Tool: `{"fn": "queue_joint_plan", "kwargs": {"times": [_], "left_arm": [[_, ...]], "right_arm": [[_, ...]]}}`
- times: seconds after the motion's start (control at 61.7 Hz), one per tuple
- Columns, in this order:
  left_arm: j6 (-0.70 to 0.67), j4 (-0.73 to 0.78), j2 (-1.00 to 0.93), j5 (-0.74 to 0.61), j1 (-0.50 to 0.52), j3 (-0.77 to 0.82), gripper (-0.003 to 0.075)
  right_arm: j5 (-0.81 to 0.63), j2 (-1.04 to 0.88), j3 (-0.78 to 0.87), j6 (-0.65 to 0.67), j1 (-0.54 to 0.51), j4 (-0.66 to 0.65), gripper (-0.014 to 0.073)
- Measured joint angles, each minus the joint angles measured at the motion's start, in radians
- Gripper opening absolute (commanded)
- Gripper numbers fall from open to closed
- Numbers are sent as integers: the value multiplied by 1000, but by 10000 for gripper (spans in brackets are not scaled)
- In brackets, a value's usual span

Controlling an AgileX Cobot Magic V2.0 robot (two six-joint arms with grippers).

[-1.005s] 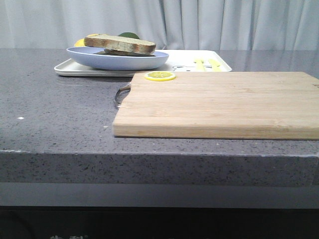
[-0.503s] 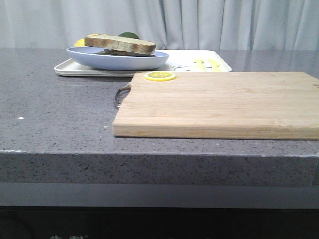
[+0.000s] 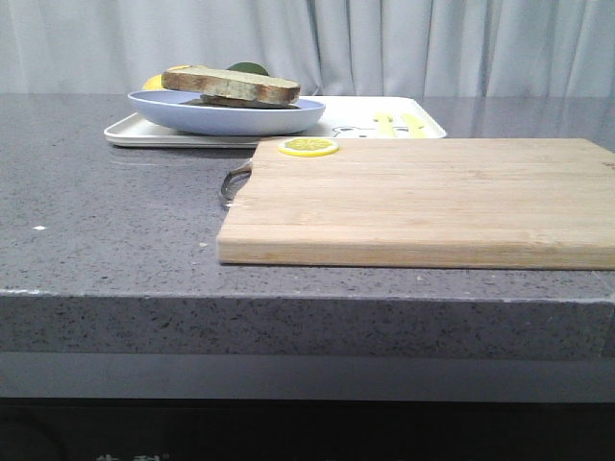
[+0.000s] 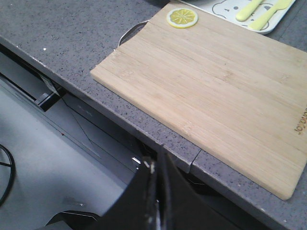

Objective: Place bread and move sandwich to tray

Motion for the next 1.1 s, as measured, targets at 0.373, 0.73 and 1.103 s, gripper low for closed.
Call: {"fn": "queue_joint_plan", "kwargs": {"times": [0.373, 0.73, 1.103], "left_arm": [[2, 2, 0, 0, 0, 0, -20], [2, 14, -169, -129, 107, 177, -20], [2, -85, -435, -458, 317, 557, -20]], "right_arm": [[0, 0, 0, 0, 0, 1, -69], [0, 0, 0, 0, 0, 2, -69], [0, 0, 0, 0, 0, 2, -69]]}}
